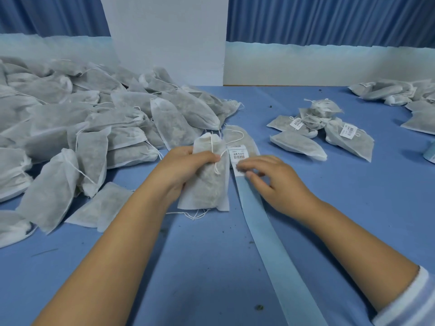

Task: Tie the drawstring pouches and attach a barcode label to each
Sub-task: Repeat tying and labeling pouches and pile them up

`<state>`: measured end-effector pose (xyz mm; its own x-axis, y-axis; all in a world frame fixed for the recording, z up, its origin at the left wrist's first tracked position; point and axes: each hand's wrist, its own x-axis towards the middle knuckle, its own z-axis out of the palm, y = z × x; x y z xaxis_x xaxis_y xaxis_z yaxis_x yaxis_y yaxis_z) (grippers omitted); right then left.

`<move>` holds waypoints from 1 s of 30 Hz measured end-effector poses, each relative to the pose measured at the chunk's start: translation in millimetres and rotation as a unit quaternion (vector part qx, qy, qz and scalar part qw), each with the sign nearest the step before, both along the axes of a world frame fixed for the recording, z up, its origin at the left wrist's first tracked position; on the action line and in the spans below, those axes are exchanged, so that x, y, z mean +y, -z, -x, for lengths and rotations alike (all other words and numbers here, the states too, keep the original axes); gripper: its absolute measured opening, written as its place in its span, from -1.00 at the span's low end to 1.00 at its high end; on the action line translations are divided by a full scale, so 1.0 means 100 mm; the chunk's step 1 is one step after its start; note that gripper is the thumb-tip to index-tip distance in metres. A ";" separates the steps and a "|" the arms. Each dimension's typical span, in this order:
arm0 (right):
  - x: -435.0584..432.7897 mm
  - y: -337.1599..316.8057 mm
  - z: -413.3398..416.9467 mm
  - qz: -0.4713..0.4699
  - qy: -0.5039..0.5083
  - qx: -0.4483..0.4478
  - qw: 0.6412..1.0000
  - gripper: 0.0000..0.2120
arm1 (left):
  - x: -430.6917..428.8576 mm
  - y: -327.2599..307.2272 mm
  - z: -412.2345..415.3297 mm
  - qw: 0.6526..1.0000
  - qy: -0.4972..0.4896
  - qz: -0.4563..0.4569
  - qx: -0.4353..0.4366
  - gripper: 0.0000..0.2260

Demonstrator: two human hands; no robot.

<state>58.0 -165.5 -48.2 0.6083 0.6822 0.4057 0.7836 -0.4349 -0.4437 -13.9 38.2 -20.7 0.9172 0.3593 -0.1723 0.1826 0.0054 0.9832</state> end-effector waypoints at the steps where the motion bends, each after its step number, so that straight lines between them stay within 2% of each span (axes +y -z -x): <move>1: 0.00 0.02 -0.02 0.057 0.002 0.000 0.998 -0.73 | 0.04 0.00 0.00 1.000 0.009 -0.005 0.009 -0.84; 4: 0.01 0.04 -0.04 0.136 -0.002 0.014 0.991 -0.69 | 0.08 -0.01 0.01 0.998 0.048 0.000 0.040 -0.94; 8: 0.04 0.00 -0.01 0.125 -0.024 0.020 0.992 -0.72 | 0.03 0.04 0.00 0.993 0.093 0.038 0.065 -0.96; 10: 0.03 0.01 0.01 0.122 -0.032 0.037 0.991 -0.72 | -0.01 0.08 0.00 0.989 0.115 0.058 0.075 -0.89; 16: -0.01 0.06 -0.06 0.136 0.019 0.069 0.988 -0.63 | -0.01 0.15 -0.04 0.985 0.108 0.092 0.100 -0.93; 19: -0.01 0.07 -0.06 0.126 0.024 0.075 0.989 -0.63 | 0.01 0.15 -0.04 0.983 0.102 0.108 0.105 -0.94; 25: 0.00 0.05 -0.02 0.062 0.023 0.060 0.996 -0.76 | 0.08 0.09 -0.01 0.980 0.123 0.087 0.126 -0.96; 30: 0.01 0.03 0.02 0.024 0.022 0.033 0.999 -0.77 | 0.05 0.10 0.02 0.966 0.160 0.172 0.107 -0.79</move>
